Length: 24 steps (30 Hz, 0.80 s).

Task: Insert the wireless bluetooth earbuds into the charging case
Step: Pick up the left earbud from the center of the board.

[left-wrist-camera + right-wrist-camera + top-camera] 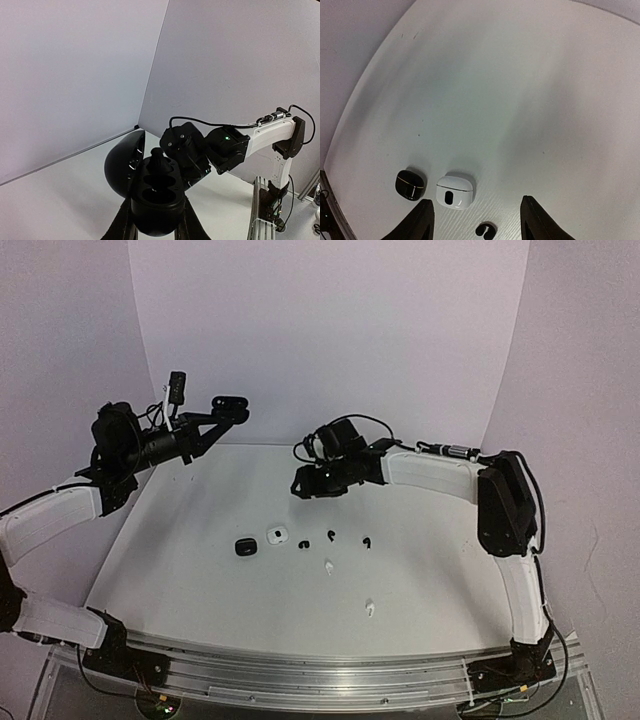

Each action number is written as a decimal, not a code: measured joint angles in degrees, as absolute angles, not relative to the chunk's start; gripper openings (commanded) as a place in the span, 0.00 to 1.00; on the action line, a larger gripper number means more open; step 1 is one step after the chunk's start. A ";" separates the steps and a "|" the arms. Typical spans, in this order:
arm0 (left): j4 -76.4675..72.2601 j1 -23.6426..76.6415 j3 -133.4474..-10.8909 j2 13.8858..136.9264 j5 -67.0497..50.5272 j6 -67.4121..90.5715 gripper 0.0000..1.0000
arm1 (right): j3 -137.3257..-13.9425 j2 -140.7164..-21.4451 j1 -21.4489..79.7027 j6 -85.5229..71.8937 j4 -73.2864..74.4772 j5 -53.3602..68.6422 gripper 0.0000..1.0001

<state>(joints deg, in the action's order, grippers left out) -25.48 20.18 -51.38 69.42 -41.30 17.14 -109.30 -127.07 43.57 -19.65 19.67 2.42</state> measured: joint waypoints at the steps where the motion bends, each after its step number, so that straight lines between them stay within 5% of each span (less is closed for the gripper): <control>1: -25.58 20.18 -50.59 68.89 -41.33 16.18 0.00 | -109.30 -127.98 44.36 -20.19 20.28 1.67 0.54; 24: -39.51 20.18 -41.10 64.76 -55.45 7.11 0.00 | -112.18 -136.27 48.70 -21.97 28.31 -3.29 0.49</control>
<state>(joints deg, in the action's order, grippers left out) -39.51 20.18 -41.10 64.76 -55.45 7.11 -112.18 -136.27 48.70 -21.97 28.31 -3.29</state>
